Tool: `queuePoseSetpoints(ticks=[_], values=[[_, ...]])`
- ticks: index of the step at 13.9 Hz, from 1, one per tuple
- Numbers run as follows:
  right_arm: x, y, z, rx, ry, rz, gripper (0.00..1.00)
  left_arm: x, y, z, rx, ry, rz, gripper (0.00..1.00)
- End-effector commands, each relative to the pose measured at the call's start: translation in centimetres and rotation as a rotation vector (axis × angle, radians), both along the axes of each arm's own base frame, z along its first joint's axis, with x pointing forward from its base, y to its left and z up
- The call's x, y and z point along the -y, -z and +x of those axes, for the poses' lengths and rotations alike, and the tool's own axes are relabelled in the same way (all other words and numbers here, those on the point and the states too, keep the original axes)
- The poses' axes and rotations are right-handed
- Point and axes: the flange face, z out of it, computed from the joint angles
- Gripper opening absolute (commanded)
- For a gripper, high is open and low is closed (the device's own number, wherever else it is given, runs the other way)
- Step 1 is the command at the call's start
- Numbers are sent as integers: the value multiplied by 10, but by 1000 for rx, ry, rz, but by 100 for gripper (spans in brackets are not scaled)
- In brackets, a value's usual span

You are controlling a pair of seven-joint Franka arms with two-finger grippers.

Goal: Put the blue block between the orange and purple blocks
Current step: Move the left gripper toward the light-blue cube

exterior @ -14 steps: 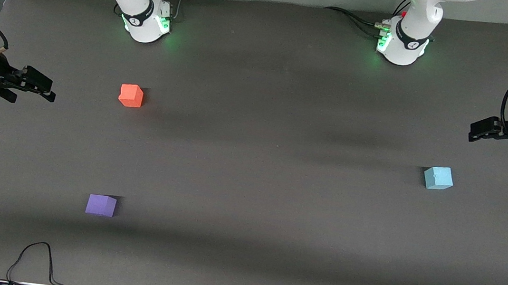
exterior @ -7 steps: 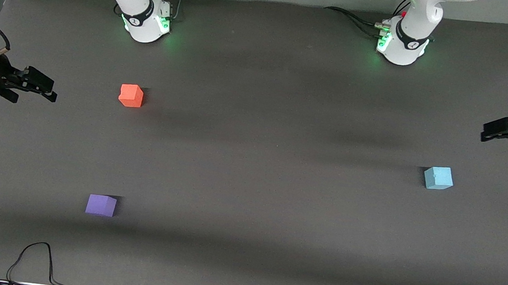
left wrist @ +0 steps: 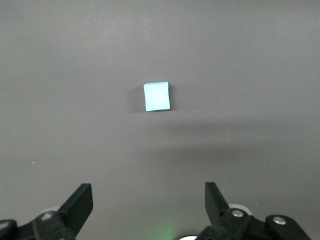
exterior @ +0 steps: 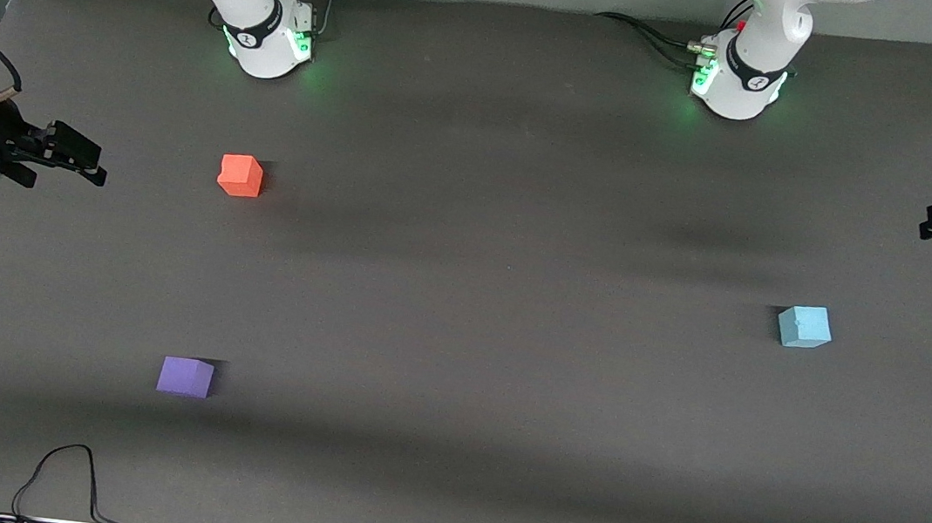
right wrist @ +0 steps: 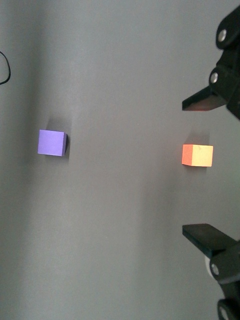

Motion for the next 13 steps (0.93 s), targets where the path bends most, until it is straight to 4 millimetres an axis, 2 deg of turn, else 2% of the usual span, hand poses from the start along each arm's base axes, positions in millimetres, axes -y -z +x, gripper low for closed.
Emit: queuePoseSetpoints(ticks=[1, 7, 9, 13], values=[[1, -6, -10, 2, -23, -8, 100, 4, 39, -3, 9, 31, 23, 100], [1, 0, -10, -6, -23, -8, 100, 4, 162, 29, -11, 46, 32, 100], [1, 0, -11, -6, -23, -8, 100, 7, 200, 31, 20, 42, 37, 100], [1, -1, -11, -4, -23, -8, 100, 5, 257, 39, 35, 44, 44, 100]])
